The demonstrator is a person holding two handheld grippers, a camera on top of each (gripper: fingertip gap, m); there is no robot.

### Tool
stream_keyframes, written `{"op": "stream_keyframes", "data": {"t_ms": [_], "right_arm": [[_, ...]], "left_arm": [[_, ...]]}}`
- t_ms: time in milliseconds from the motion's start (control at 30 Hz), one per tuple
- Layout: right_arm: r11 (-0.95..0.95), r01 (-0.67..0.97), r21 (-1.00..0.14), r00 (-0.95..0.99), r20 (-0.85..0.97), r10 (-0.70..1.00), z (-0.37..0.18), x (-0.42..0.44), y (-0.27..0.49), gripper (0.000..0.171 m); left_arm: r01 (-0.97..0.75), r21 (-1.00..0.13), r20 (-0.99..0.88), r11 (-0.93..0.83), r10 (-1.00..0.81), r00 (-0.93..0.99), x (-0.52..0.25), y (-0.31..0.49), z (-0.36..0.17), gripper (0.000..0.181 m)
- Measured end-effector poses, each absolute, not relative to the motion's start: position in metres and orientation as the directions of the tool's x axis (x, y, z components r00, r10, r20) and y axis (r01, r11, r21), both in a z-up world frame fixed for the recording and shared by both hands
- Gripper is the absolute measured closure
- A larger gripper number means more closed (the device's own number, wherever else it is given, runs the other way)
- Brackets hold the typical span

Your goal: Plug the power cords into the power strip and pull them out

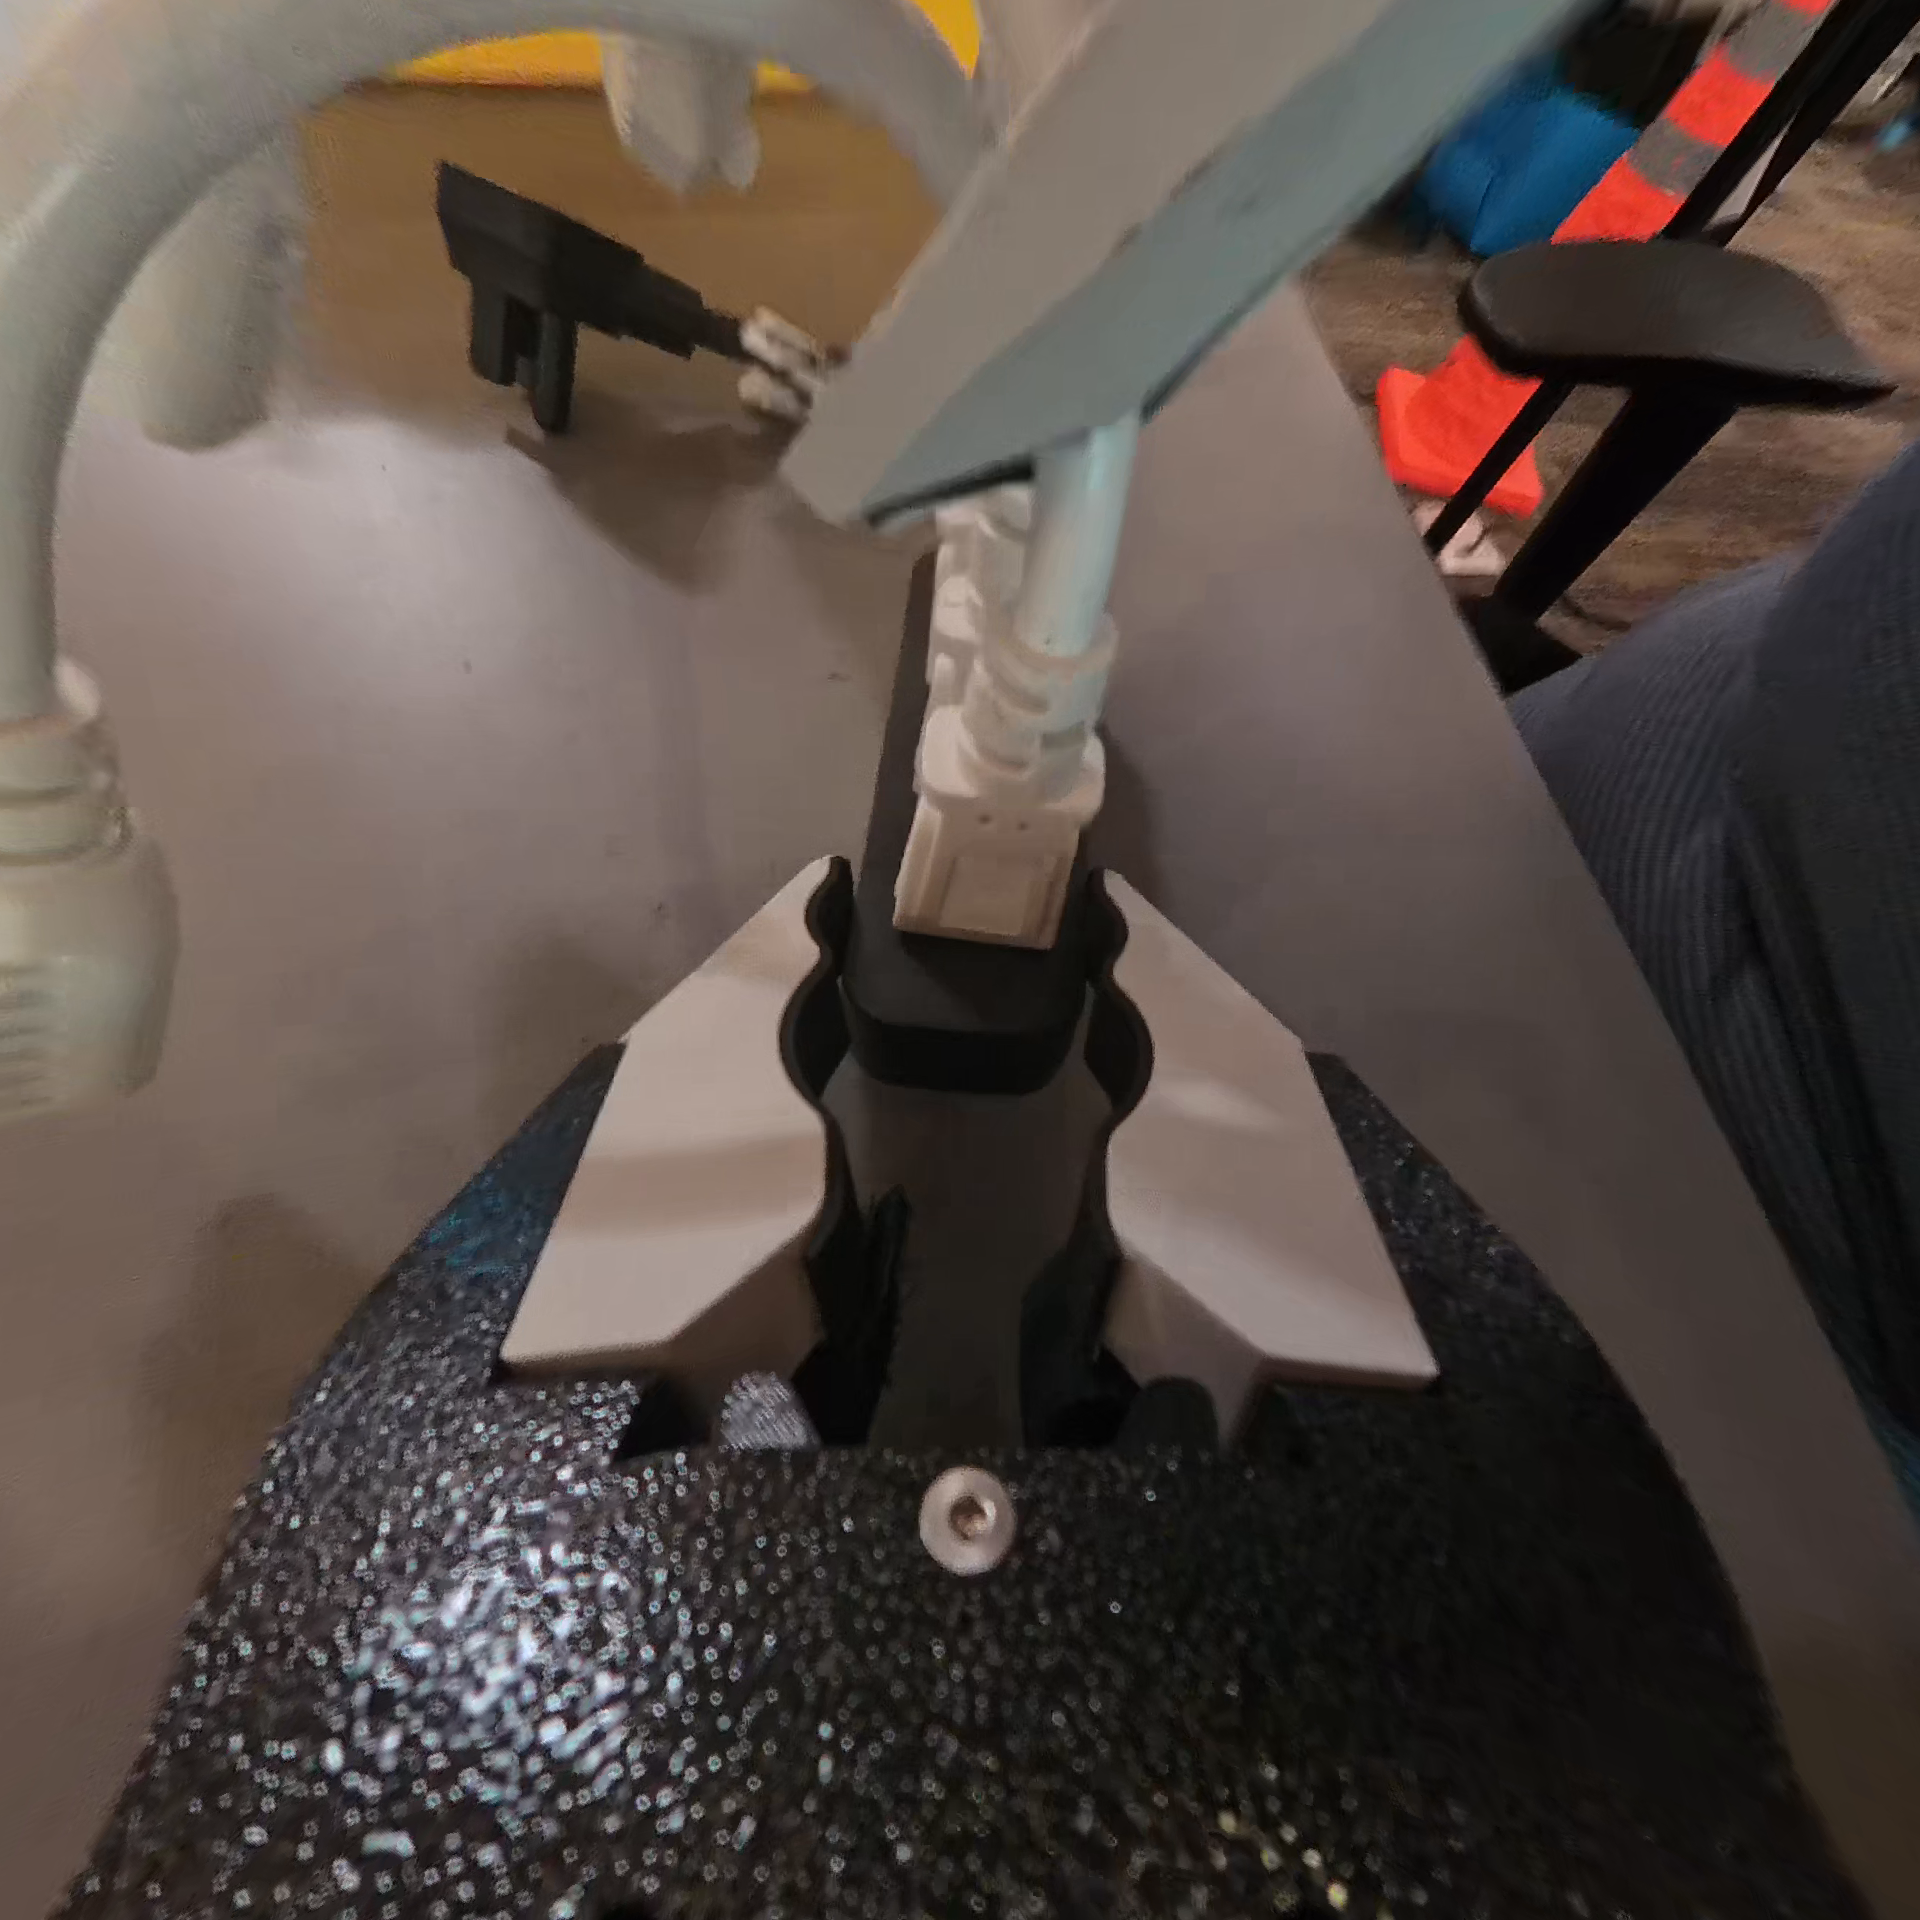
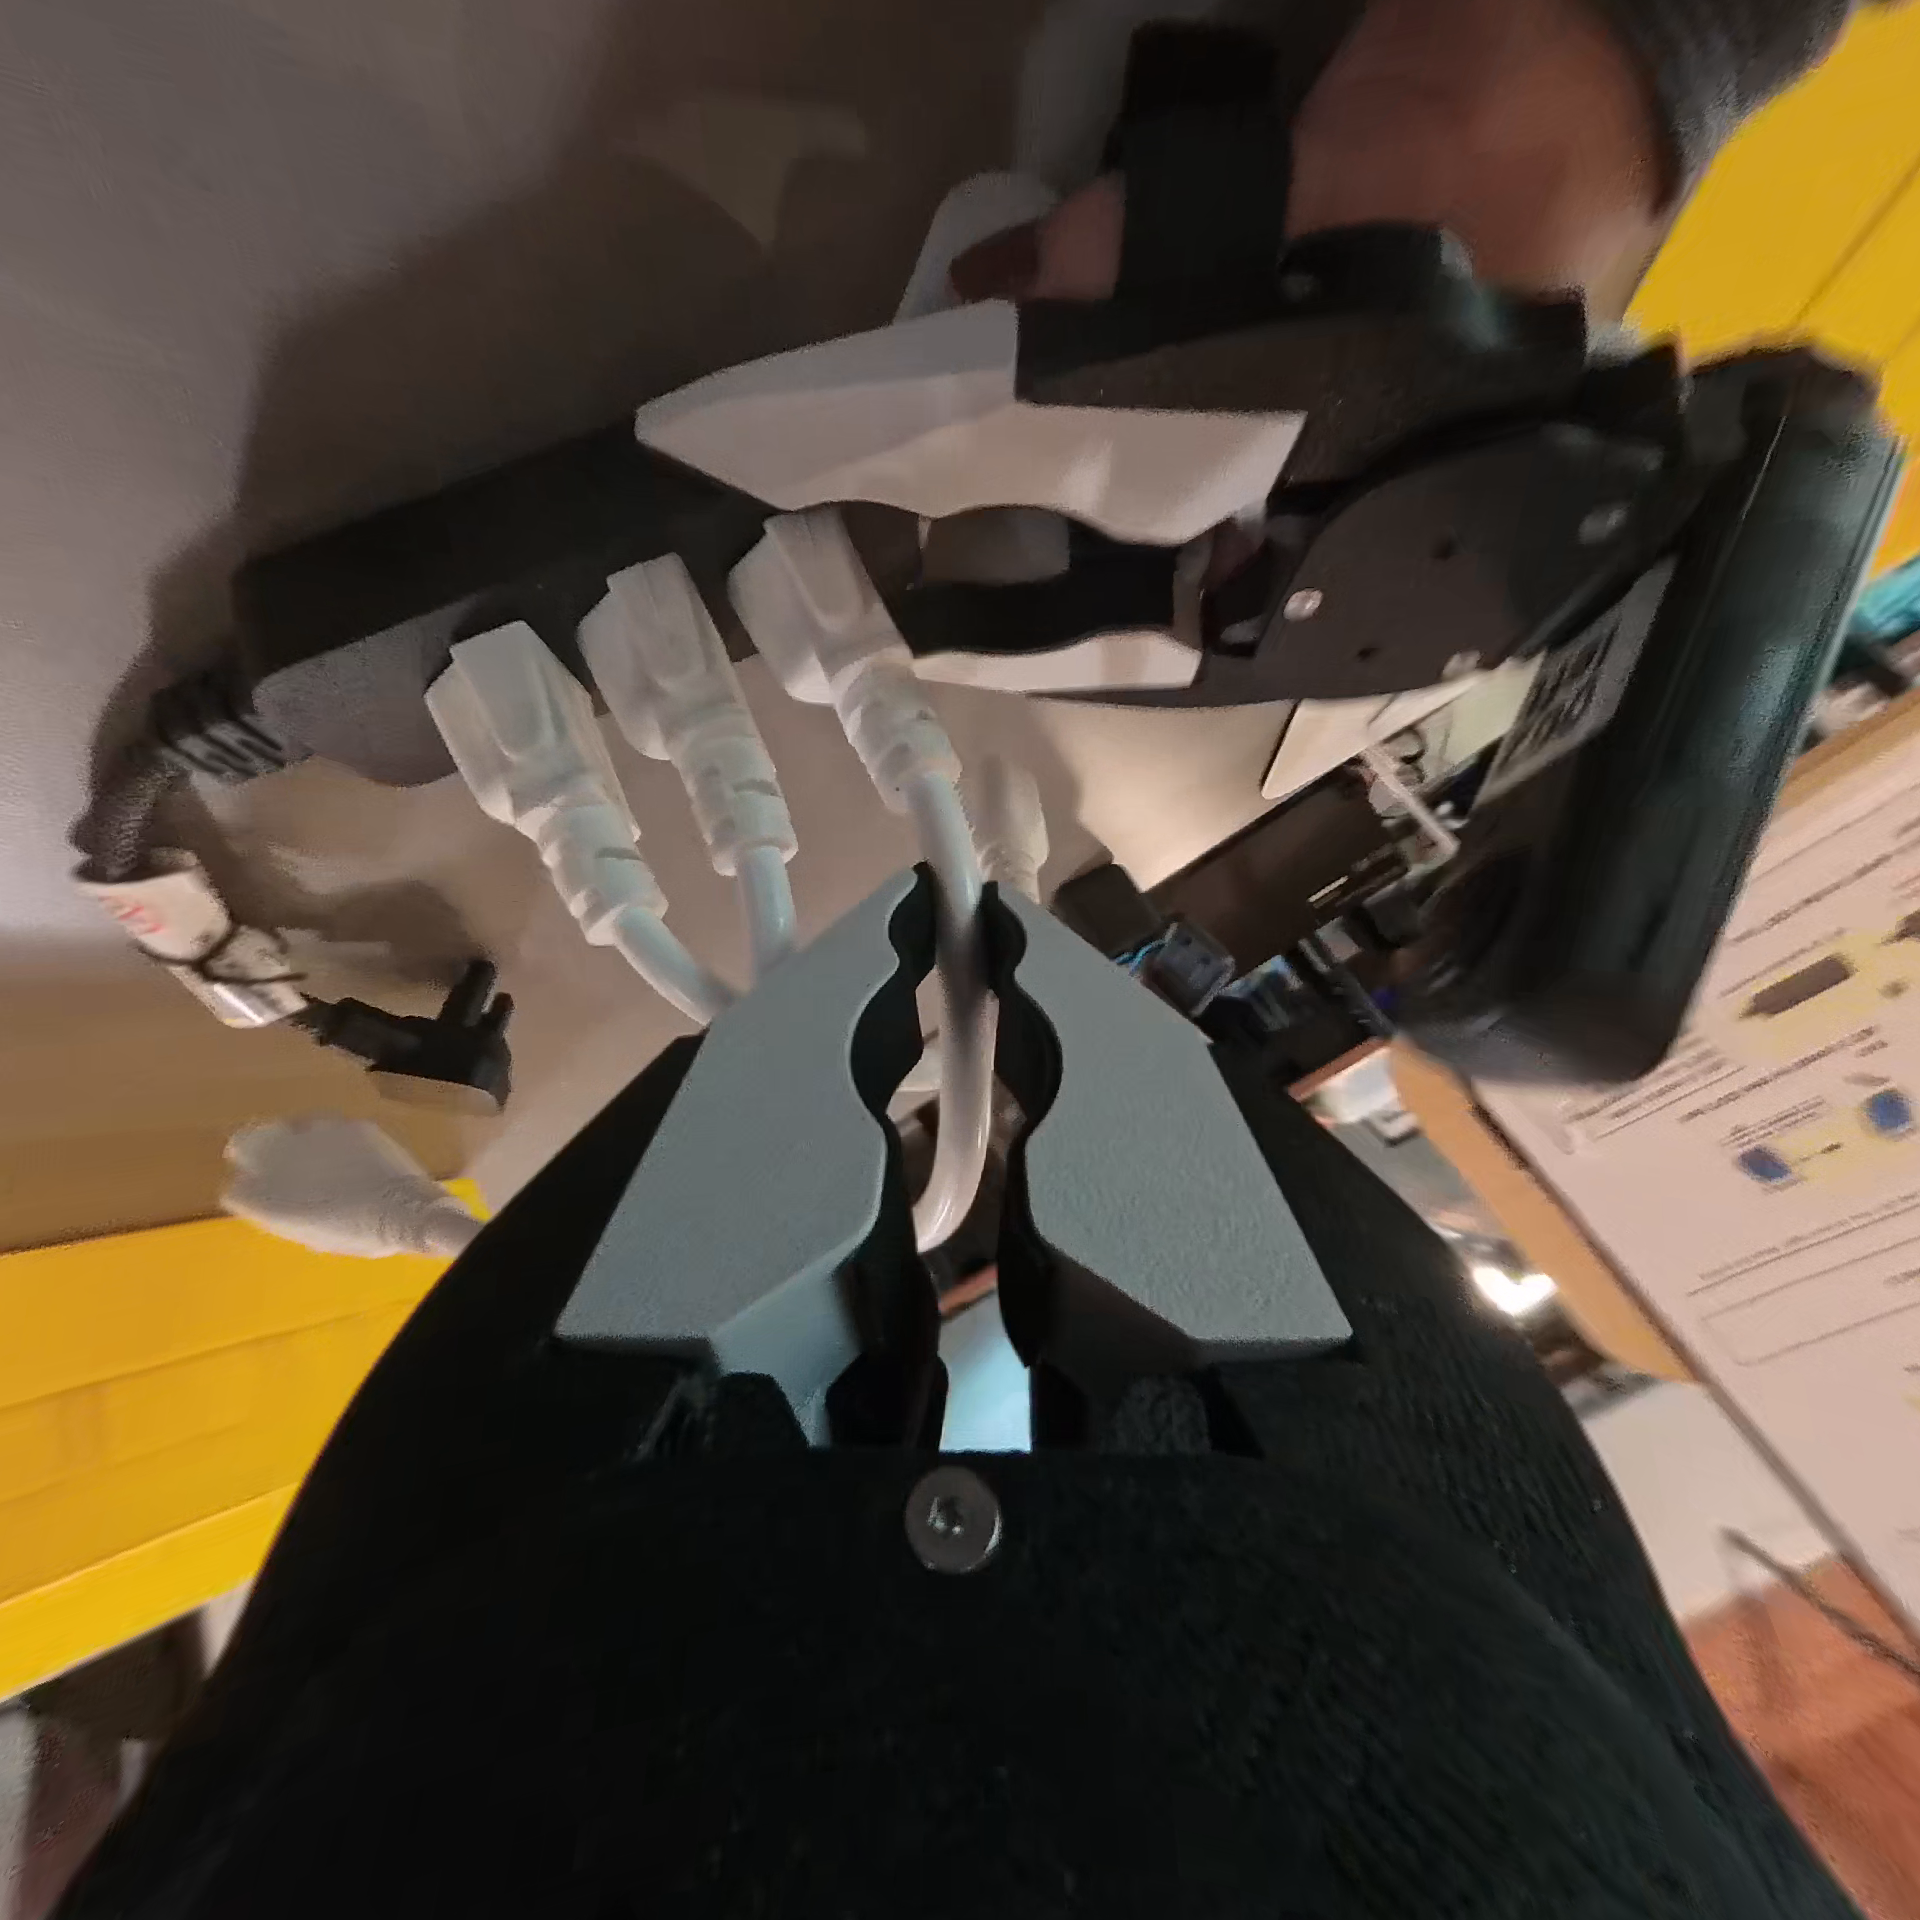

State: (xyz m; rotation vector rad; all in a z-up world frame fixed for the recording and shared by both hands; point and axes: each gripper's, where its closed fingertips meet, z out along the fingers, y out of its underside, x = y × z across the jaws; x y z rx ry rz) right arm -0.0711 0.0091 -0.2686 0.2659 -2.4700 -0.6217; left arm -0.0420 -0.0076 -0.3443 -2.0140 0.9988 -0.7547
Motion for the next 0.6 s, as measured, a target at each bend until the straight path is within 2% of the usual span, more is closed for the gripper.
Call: {"op": "stream_keyframes", "data": {"t_ms": [33,67,100,133,233,300,367,433,500,600], "right_arm": [[0.848,-0.086,0.522,-0.805,0.466,-0.368,-0.274,-0.073,0.003,0.165],[0.818,-0.13,0.56,-0.784,0.446,-0.431,-0.276,-0.075,-0.004,0.164],[0.817,-0.147,0.558,-0.785,0.437,-0.439,-0.276,-0.075,-0.006,0.164],[0.844,-0.113,0.524,-0.805,0.45,-0.387,-0.276,-0.074,-0.002,0.164],[0.848,-0.045,0.528,-0.795,0.496,-0.35,-0.265,-0.07,0.012,0.165],[0.866,-0.02,0.5,-0.8,0.511,-0.314,-0.272,-0.069,0.005,0.163],[0.85,-0.028,0.527,-0.771,0.529,-0.354,-0.274,-0.077,-0.007,0.163],[0.89,0.029,0.454,-0.779,0.568,-0.265,-0.274,-0.073,-0.001,0.163],[0.871,0.049,0.488,-0.752,0.592,-0.289,-0.268,-0.068,0.007,0.162],[0.849,0.004,0.529,-0.732,0.58,-0.357,-0.273,-0.072,-0.006,0.162]], "left_arm": [[-0.449,-0.793,0.136,-0.411,-0.839,0.527,-0.041,-0.008,-0.353,0.138],[-0.497,-0.79,0.051,-0.36,-0.846,0.531,-0.04,-0.006,-0.355,0.138],[-0.5,-0.791,0.041,-0.351,-0.847,0.53,-0.04,-0.007,-0.355,0.138],[-0.483,-0.794,0.066,-0.37,-0.842,0.536,-0.041,-0.008,-0.354,0.138],[-0.379,-0.832,0.145,-0.404,-0.819,0.555,-0.043,-0.004,-0.343,0.138],[-0.439,-0.805,0.109,-0.398,-0.827,0.551,-0.04,-0.004,-0.351,0.138],[-0.493,-0.792,0.042,-0.361,-0.837,0.546,-0.038,-0.005,-0.355,0.138],[-0.472,-0.795,0.067,-0.38,-0.829,0.555,-0.041,-0.006,-0.354,0.138],[-0.417,-0.812,0.125,-0.409,-0.819,0.56,-0.04,-0.005,-0.349,0.138],[-0.491,-0.792,0.043,-0.364,-0.835,0.549,-0.036,-0.005,-0.356,0.138]]}}
